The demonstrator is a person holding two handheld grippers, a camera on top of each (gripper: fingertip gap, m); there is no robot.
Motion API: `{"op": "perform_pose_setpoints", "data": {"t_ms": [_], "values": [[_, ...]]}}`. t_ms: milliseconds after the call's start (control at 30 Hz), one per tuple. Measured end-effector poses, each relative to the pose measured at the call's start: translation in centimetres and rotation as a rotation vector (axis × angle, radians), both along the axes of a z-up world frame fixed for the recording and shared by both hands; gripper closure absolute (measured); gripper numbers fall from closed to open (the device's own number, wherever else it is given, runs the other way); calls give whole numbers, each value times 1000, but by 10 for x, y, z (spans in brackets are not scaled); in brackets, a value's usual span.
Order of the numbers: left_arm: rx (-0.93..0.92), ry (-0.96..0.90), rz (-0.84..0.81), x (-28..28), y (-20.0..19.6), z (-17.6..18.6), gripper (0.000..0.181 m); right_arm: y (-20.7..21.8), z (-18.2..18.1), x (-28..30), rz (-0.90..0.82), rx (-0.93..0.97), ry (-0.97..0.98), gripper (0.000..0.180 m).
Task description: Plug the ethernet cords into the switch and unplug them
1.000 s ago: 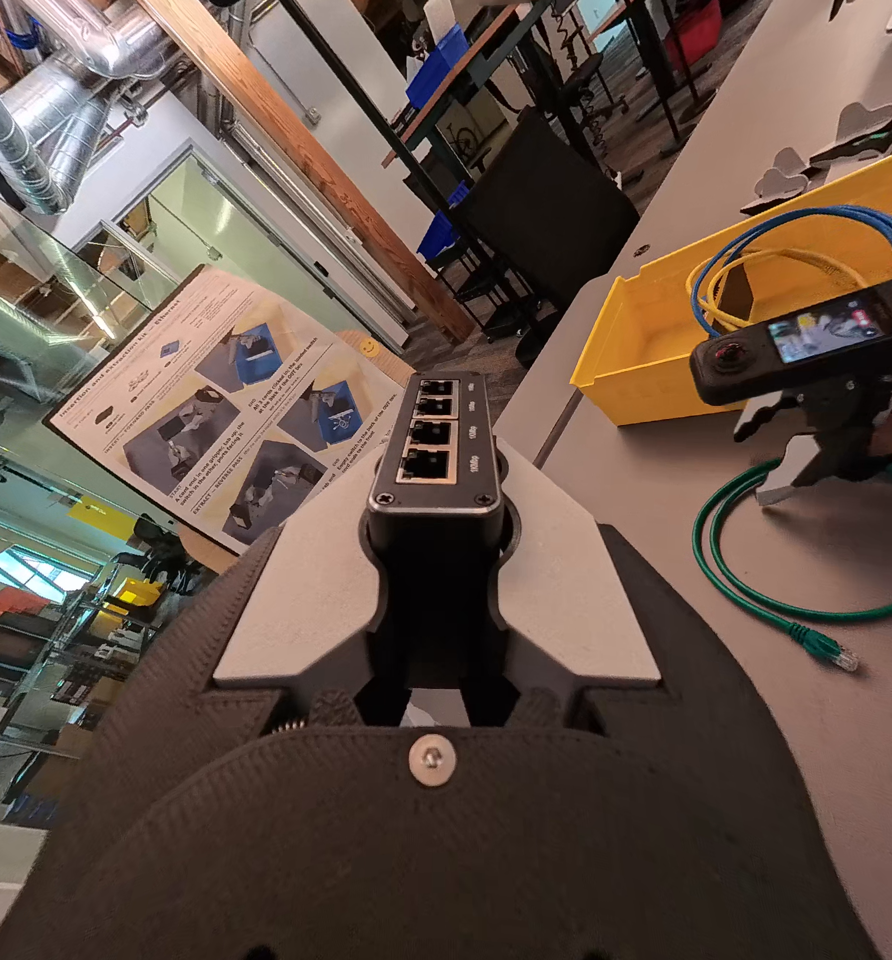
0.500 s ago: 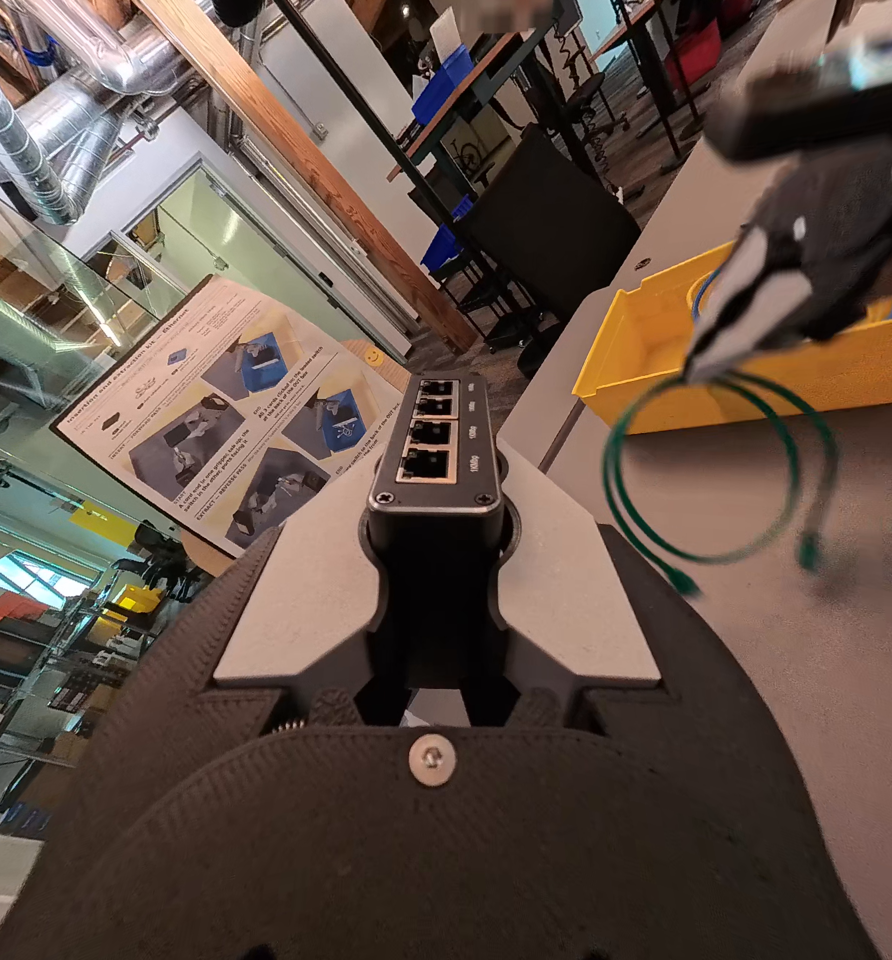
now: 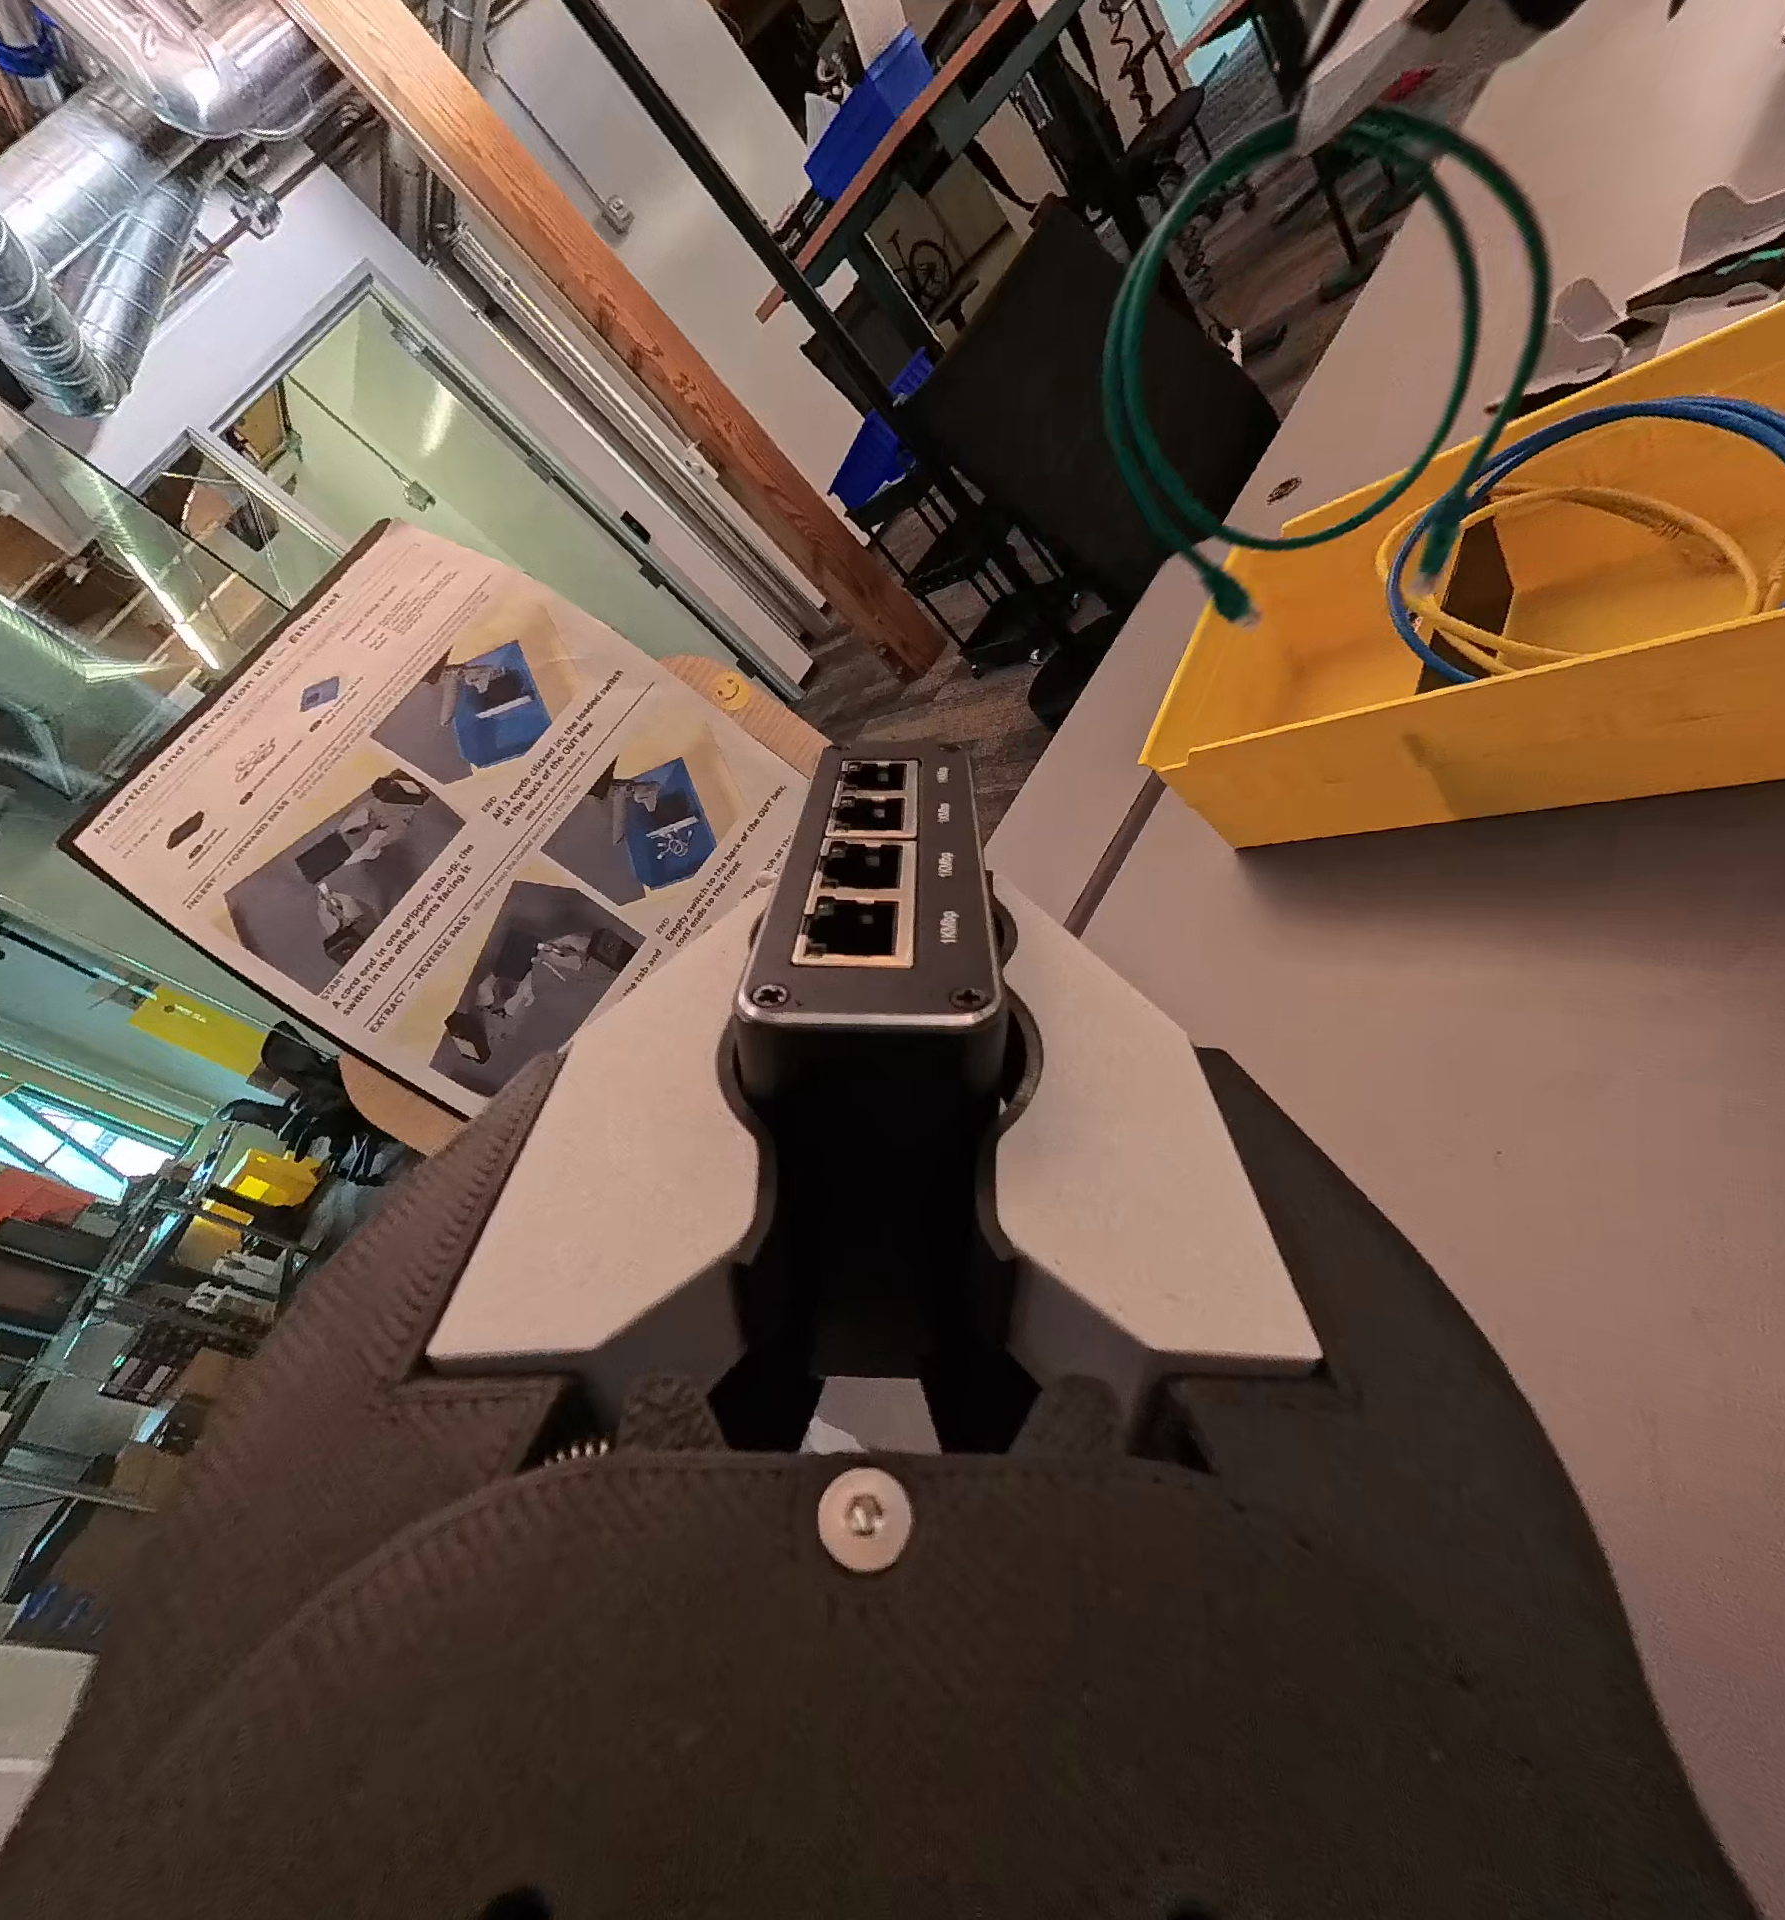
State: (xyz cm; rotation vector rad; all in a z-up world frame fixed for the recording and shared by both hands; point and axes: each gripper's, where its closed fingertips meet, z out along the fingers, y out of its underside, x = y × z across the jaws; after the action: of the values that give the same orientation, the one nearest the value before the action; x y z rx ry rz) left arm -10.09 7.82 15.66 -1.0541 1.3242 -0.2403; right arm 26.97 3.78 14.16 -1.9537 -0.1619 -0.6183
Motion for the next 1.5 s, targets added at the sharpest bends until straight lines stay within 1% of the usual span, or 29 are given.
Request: {"op": "perform_pose_setpoints", "data": {"t_ms": [100, 167, 267, 333, 400, 433, 467, 500, 533, 567, 600, 633, 667, 700, 733, 767, 800, 833, 867, 933, 1000, 1033, 1067, 1100, 1133, 1300, 1433, 1500], "values": [[-5, 8, 6, 1, 3, -2, 148, -23, -19, 13, -7, -36, 147, 174], [-5, 16, 6, 4, 3, -4, 148, -37, -44, 21, -29, -105, 250, 174], [1, 30, -1, 9, 0, -7, 147, -56, -94, 46, -126, -249, 330, 175], [4, 42, -7, 14, -2, -9, 148, -63, -141, 56, -160, -376, 404, 174], [4, 54, -18, 18, -5, -13, 147, -69, -188, 64, -178, -501, 409, 173], [-1, 62, -29, 21, -7, -15, 147, -70, -207, 67, -179, -545, 397, 168], [-8, 68, -44, 24, -9, -17, 147, -72, -220, 71, -199, -579, 365, 157], [-19, 73, -66, 27, -12, -19, 148, -74, -226, 75, -220, -599, 322, 151], [-35, 78, -97, 30, -17, -21, 147, -73, -224, 73, -227, -596, 275, 143], [-55, 81, -135, 33, -23, -23, 148, -68, -213, 68, -228, -558, 202, 134], [-76, 83, -178, 37, -29, -25, 148, -59, -195, 58, -205, -498, 112, 133], [-98, 84, -224, 41, -37, -26, 147, -48, -172, 37, -148, -417, 23, 132], [-122, 84, -272, 45, -45, -28, 147, -33, -148, 3, -36, -316, -33, 128], [-148, 84, -322, 48, -54, -29, 148, -19, -125, -49, 148, -203, -34, 121], [-173, 87, -370, 51, -63, -31, 147, -12, -102, -110, 374, -96, 2, 119], [-194, 93, -415, 54, -71, -32, 148, -17, -83, -173, 617, -15, 50, 119], [-213, 100, -458, 56, -80, -34, 148, -31, -67, -228, 839, 47, 90, 119], [-233, 111, -501, 58, -89, -36, 148, -45, -53, -267, 991, 107, 108, 119], [-259, 122, -550, 59, -98, -38, 148, -52, -43, -291, 1063, 158, 112, 119], [-325, 125, -661, 58, -118, -38, 148, -57, -39, -319, 1135, 165, 117, 118], [-414, 105, -769, 56, -137, -34, 148, -56, -46, -336, 1168, 133, 143, 119], [-461, 93, -817, 55, -144, -32, 147, -57, -47, -344, 1197, 134, 167, 120], [-501, 85, -851, 55, -149, -30, 147, -61, -47, -352, 1241, 139, 207, 127], [-527, 83, -863, 56, -150, -31, 148, -67, -45, -360, 1292, 150, 257, 137], [-542, 84, -866, 57, -149, -31, 147, -69, -42, -362, 1304, 174, 316, 145], [-593, 97, -843, 59, -135, -37, 147, -67, -35, -354, 1294, 260, 579, 146], [-637, 154, -823, 65, -130, -50, 148, -58, -47, -348, 1247, 240, 633, 146], [-663, 172, -811, 68, -128, -55, 147, -54, -54, -346, 1226, 208, 617, 146]]}}
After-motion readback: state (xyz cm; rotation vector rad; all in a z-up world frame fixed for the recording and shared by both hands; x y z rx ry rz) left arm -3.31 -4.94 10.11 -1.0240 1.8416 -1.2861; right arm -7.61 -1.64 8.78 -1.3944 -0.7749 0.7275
